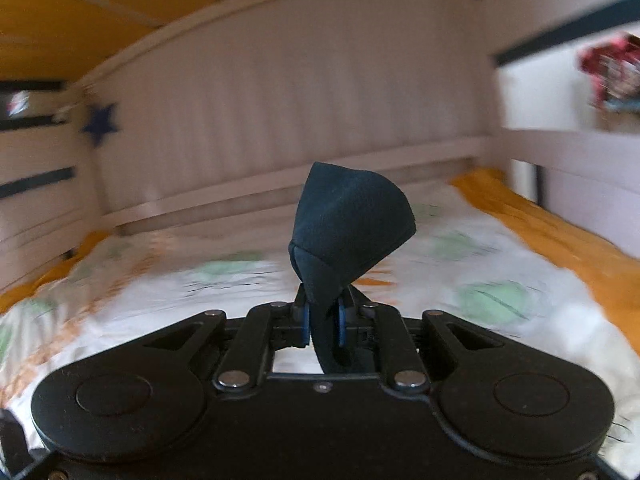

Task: Fold large clothes
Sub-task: 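Lift the PUMA sleeve and fold it over the hoodie front, then release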

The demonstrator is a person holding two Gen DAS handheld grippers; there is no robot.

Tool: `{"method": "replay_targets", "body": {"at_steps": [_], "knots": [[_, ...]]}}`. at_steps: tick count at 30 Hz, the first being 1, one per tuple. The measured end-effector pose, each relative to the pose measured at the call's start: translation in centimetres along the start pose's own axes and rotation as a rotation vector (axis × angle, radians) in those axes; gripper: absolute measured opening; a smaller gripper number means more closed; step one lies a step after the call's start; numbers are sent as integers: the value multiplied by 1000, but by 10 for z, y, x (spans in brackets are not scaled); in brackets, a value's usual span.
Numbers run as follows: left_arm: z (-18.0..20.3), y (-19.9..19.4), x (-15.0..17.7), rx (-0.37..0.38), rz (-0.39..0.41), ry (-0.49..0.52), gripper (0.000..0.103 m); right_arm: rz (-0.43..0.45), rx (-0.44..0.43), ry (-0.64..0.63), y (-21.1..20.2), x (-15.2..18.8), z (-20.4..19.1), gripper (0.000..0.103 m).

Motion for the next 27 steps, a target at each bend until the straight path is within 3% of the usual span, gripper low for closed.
{"method": "replay_targets", "body": {"at_steps": [4, 8, 12, 17, 20, 22, 24, 27], "knots": [[-41, -23, -16, -11, 37, -67, 86, -23, -113, -59, 22, 1, -74, 20], [-85, -42, -22, -46, 62, -136, 86, -81, -197, -107, 52, 26, -143, 20], [-125, -56, -20, -96, 70, -184, 86, -161, -231, -186, 81, 73, -203, 20], [-152, -62, -18, -112, 60, -240, 86, -272, -245, -232, 91, 141, -242, 21], [-158, -62, -17, -108, 55, -247, 86, -335, -274, -234, 87, 169, -259, 30], [-157, -61, -19, -97, 53, -250, 86, -359, -326, -227, 78, 182, -268, 54], [-153, -58, -22, -85, 51, -250, 86, -355, -377, -228, 65, 184, -271, 71], [-143, -54, -21, -59, 48, -244, 86, -334, -407, -236, 46, 178, -263, 73]]}}
Point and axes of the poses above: each gripper's, at about its wrist camera, not at the fingertips, and y roughly the way its jaws point, z to its right, x to its underside, the point moved 10 cm from there along y, roughly the way its jaws point, and after that the axes turned 10 degrees about -y, right-handed, at the moved point
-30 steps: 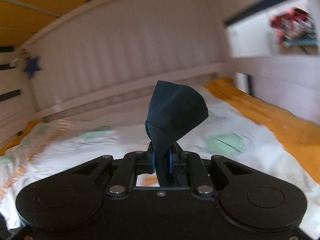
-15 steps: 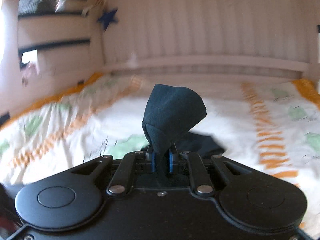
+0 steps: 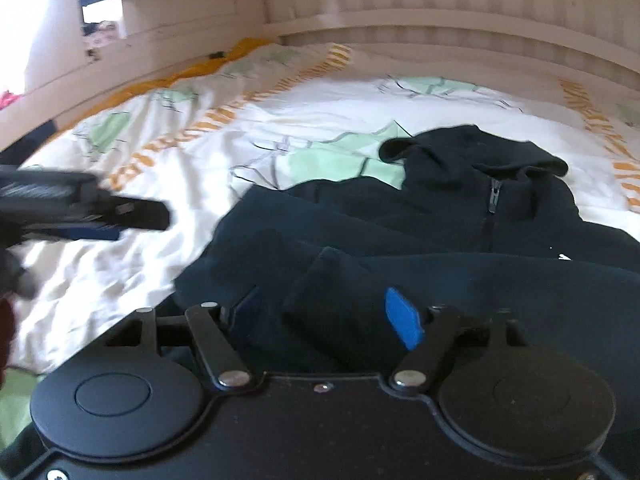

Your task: Fold large clothes

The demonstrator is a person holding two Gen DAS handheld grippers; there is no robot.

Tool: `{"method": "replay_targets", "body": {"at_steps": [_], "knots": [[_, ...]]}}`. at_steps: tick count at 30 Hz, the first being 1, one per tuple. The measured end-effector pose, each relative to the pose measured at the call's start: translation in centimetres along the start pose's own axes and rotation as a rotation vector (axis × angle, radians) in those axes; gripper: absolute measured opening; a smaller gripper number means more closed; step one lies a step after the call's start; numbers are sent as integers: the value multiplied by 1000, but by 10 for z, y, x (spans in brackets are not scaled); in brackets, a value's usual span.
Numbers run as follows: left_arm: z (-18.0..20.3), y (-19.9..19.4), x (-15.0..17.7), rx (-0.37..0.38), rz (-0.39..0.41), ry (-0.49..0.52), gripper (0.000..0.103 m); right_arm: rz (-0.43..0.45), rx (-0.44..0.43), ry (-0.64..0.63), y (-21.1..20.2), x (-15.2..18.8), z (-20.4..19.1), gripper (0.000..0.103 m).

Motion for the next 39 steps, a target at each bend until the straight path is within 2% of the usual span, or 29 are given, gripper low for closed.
{"method": "replay_targets", "body": {"at_steps": [6, 12, 15, 18, 21, 24, 29, 35, 39], "knots": [[27, 16, 18, 29, -39, 47, 86, 31, 19, 29, -24, 10, 21, 73], [30, 48, 40, -41, -101, 89, 86, 48, 172, 89, -58, 35, 82, 73], [28, 58, 45, -87, -102, 144, 86, 22, 261, 204, -73, 59, 126, 73], [28, 62, 48, -109, -96, 193, 86, 40, 271, 354, -94, 79, 156, 73], [26, 67, 50, -116, -99, 199, 87, 71, 314, 404, -118, 86, 175, 73], [26, 71, 49, -141, -91, 221, 87, 106, 314, 435, -128, 84, 187, 73], [27, 71, 47, -145, -98, 214, 86, 105, 282, 401, -118, 77, 186, 73], [27, 68, 45, -124, -109, 191, 86, -92, 163, 326, -74, 111, 154, 74], [29, 66, 44, -80, -119, 147, 86, -99, 195, 245, -75, 116, 144, 74]]}}
Point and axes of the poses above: each gripper's, at about its wrist camera, not at the fingertips, and y roughly the way its jaws point, z to its right, x to its underside, the point moved 10 cm from there along y, roughly the way its jaws point, and after that the axes turned 10 degrees about -y, right-handed, at the moved point
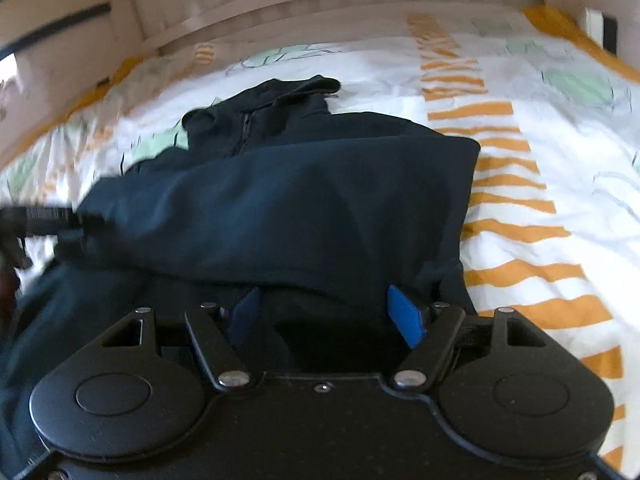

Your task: Fold large clothes

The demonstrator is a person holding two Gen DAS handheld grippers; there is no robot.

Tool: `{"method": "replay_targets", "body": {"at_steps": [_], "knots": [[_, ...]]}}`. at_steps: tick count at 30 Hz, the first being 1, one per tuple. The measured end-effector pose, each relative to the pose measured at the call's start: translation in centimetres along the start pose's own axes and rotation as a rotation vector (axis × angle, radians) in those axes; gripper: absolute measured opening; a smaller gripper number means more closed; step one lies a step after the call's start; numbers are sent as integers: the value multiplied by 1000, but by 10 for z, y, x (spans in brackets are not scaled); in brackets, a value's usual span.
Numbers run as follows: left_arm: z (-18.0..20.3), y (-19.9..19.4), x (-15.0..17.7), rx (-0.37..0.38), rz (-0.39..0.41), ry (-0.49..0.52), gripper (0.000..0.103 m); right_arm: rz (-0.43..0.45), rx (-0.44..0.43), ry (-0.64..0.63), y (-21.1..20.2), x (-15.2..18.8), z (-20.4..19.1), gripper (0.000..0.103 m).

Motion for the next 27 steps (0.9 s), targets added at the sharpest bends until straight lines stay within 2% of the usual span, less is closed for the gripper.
{"method": "replay_targets", "body": {"at_steps": [4, 5, 6, 7, 8, 9, 10, 11, 14, 16, 20, 23, 25, 27], "knots": [[7, -1, 1, 34, -8, -6, 84, 14, -6, 12, 0, -1, 3, 75], [11, 0, 2, 57, -18, -5, 78, 19, -5, 9, -1, 0, 3, 75], [14, 2, 3, 82, -35, -8, 57, 22, -2, 4, -1, 1, 2, 75], [16, 3, 5, 82, -45, -12, 45, 24, 2, -2, -2, 2, 1, 75], [17, 3, 5, 69, -34, -6, 40, 24, 7, -10, -2, 1, 0, 75], [22, 2, 5, 87, -23, 7, 19, 24, 8, -17, -1, 1, -1, 77], [28, 0, 5, 113, -13, 26, 11, 25, 11, -24, -1, 1, -2, 78], [32, -3, 4, 98, 17, 59, 8, 25, 16, -33, -1, 1, -3, 78], [49, -21, -7, 82, 122, 200, 8, 30, 28, -45, -3, 1, -4, 78], [55, -28, -16, 84, 158, 238, 8, 37, 35, -45, -5, -1, -4, 78], [43, -11, -23, 48, 114, 218, 9, 61, 46, -60, -9, -4, -8, 79], [28, 17, -7, 2, 25, 201, 18, 38, 43, -71, -3, 0, -9, 82], [20, 23, -2, -18, 51, 187, 29, 21, 43, -57, 2, 4, -6, 85], [17, 23, 0, -11, 81, 157, 30, 25, 40, -34, 4, 8, -3, 87]]}}
Point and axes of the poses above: each gripper's, at about its wrist camera, not at the fingertips, and y roughly the way its jaws point, z to its right, x to its underside, the point moved 10 cm from there along y, roughly the way its jaws point, and after that the axes turned 10 degrees about -y, right-handed, at the moved point
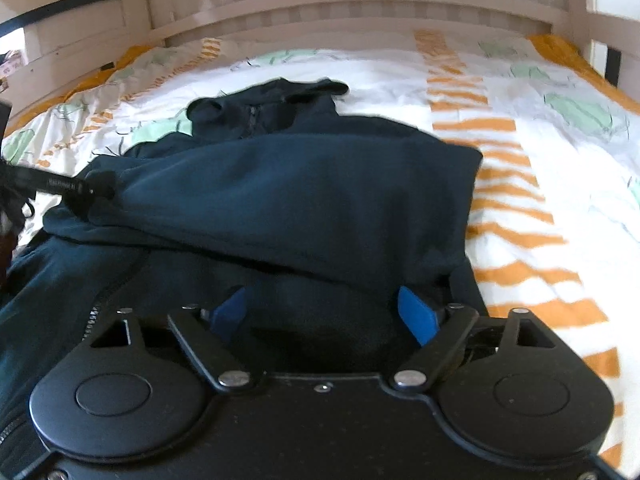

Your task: Fold large clothes

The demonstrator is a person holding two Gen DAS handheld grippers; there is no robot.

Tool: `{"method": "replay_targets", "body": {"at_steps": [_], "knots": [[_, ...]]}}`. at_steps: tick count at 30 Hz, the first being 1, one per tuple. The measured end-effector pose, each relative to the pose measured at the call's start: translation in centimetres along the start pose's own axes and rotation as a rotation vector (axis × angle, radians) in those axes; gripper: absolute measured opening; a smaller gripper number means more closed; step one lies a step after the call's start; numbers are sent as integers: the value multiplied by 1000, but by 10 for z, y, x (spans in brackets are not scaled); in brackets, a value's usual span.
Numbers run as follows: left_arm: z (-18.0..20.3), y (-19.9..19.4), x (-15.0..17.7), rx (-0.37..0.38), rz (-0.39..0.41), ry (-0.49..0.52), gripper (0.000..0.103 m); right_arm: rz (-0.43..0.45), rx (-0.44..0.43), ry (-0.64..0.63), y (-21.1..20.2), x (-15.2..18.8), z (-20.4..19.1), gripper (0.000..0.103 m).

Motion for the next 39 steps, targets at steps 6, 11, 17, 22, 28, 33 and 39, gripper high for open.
{"method": "replay_targets", "body": {"at_steps": [6, 11, 17, 22, 28, 33, 39], "knots": [[-4, 0, 7, 30, 87, -46, 31, 4, 17, -35, 0, 3, -6, 93], [-2, -2, 8, -4, 111, -17, 32, 6, 29, -53, 1, 3, -8, 96], [-3, 0, 10, -19, 122, -6, 33, 17, 37, -68, 3, 5, -10, 99], [-2, 0, 10, -21, 121, -4, 33, 25, 38, -66, 4, 6, -10, 101], [-1, -1, 9, -32, 122, 8, 33, 26, 40, -65, 4, 6, -11, 101], [0, -2, 9, -46, 128, 23, 33, 31, 42, -63, 4, 7, -11, 101], [-1, -3, 9, -46, 130, 24, 34, 33, 52, -69, 2, 6, -11, 101]]}}
Point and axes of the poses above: each gripper's, at about its wrist camera, not at the fingertips, and y roughly the way its jaws point, z to its right, x to its underside, the point moved 10 cm from there along y, roughly the way its jaws point, and after that the axes turned 10 degrees about -y, right-handed, at the moved point
